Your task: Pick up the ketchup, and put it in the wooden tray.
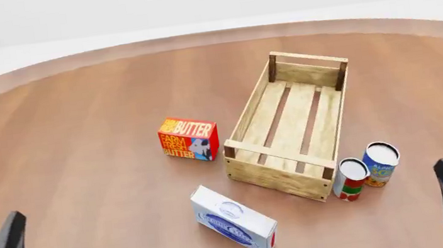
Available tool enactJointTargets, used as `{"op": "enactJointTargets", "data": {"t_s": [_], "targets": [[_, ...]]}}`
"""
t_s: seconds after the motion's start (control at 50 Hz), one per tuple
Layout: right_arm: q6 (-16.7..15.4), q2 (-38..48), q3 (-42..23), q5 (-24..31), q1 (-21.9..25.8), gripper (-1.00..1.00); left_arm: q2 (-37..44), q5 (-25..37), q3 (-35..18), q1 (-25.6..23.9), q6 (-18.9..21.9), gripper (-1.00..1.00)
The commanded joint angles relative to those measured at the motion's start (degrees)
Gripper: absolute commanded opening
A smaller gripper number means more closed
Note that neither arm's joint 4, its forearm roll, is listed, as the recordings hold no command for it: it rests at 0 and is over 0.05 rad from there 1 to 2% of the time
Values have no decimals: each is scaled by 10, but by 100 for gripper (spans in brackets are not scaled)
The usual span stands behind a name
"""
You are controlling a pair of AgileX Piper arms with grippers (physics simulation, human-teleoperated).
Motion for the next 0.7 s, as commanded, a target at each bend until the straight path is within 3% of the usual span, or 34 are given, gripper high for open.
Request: {"op": "enactJointTargets", "data": {"t_s": [0.02,0.16,0.26,0.48,0.5,0.7], "targets": [[3,21,0,-15,-1,100,0,0,0,0,0,100],[1,23,-6,-4,-1,100,0,0,0,0,0,100],[-33,26,-29,43,44,100,0,0,0,0,0,100],[-37,15,-98,137,112,100,0,0,0,0,0,100],[-40,28,-110,149,135,100,0,0,0,0,0,100],[-46,91,-136,157,200,100,0,0,0,0,0,100]]}}
